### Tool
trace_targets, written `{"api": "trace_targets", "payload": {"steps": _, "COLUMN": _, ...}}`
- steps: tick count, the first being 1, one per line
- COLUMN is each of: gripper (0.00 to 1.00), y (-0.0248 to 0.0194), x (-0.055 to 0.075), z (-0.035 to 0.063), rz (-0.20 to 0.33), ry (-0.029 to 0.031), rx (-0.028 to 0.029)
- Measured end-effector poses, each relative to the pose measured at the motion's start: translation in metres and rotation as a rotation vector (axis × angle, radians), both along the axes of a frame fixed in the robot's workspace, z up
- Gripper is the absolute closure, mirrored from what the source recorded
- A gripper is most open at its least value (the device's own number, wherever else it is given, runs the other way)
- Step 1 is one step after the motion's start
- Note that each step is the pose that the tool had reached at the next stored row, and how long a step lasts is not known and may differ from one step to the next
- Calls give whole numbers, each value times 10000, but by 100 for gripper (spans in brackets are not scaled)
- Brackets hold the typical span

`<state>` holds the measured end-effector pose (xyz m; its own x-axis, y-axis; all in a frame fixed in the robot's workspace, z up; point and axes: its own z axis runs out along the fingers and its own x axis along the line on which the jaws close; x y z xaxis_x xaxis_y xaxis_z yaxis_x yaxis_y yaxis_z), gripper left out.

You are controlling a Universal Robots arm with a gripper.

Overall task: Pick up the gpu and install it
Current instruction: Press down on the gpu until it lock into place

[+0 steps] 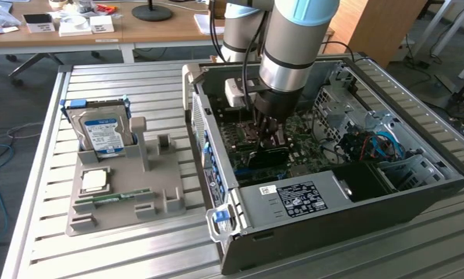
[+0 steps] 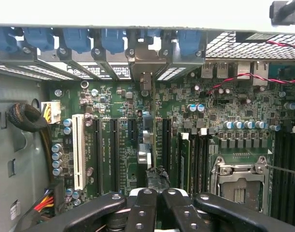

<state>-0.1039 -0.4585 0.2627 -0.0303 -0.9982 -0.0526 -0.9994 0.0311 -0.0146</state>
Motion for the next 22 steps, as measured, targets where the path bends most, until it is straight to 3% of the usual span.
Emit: {"api": "trace_targets", "payload": {"steps": 22, "gripper": 89, "y": 0, "x": -3, "z": -25, "rz": 0, "ry": 0, "rx": 1}}
